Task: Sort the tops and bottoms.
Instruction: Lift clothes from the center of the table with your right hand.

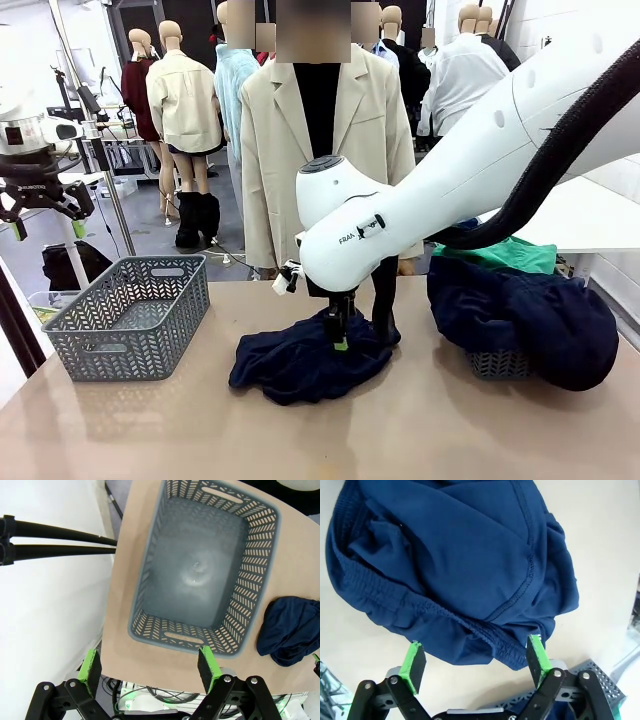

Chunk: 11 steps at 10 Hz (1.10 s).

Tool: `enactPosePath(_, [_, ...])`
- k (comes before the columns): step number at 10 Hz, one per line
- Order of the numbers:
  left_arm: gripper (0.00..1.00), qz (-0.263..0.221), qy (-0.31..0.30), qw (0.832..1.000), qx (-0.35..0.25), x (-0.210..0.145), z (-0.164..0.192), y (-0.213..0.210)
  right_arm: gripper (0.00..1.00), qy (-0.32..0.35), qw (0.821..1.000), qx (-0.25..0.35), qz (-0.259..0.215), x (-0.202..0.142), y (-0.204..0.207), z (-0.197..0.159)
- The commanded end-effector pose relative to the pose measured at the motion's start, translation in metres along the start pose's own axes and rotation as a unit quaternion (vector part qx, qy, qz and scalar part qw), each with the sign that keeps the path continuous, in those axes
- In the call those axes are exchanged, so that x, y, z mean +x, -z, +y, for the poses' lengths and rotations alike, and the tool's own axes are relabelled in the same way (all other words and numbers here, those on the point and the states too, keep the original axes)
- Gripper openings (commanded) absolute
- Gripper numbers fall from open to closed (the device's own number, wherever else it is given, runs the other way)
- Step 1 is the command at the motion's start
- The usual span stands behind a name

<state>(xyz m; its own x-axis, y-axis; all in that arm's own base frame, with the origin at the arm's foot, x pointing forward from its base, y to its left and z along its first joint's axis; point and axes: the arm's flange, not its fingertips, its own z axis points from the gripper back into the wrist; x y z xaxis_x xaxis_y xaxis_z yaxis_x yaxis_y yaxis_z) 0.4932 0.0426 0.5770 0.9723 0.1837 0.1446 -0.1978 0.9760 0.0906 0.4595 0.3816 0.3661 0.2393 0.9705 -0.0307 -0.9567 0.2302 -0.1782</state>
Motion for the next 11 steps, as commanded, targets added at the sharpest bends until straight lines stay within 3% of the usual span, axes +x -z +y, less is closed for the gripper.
enactPosePath(1, [1.0, 0.001, 0.002, 1.0, 0.007, 0.002, 0.003, -0.003, 1.0, -0.033, 0.999, -0.003, 0.017, 0.011, 0.005, -0.004])
enactPosePath(3, [1.0, 0.001, 0.002, 1.0, 0.007, 0.002, 0.003, -0.003, 1.0, -0.075, 0.997, 0.023, 0.001, 0.011, 0.015, -0.002])
enactPosePath(7, [1.0, 0.001, 0.002, 1.0, 0.007, 0.002, 0.003, -0.003, 1.0, -0.128, 0.992, 0.018, -0.003, 0.019, 0.031, 0.008])
enactPosePath(9, [1.0, 0.001, 0.002, 1.0, 0.007, 0.002, 0.003, -0.003, 1.0, -0.125, 0.992, 0.026, -0.014, 0.026, 0.041, -0.004])
enactPosePath(11, [1.0, 0.001, 0.002, 1.0, 0.007, 0.002, 0.003, -0.003, 1.0, -0.133, 0.991, 0.032, 0.007, 0.033, 0.042, -0.005])
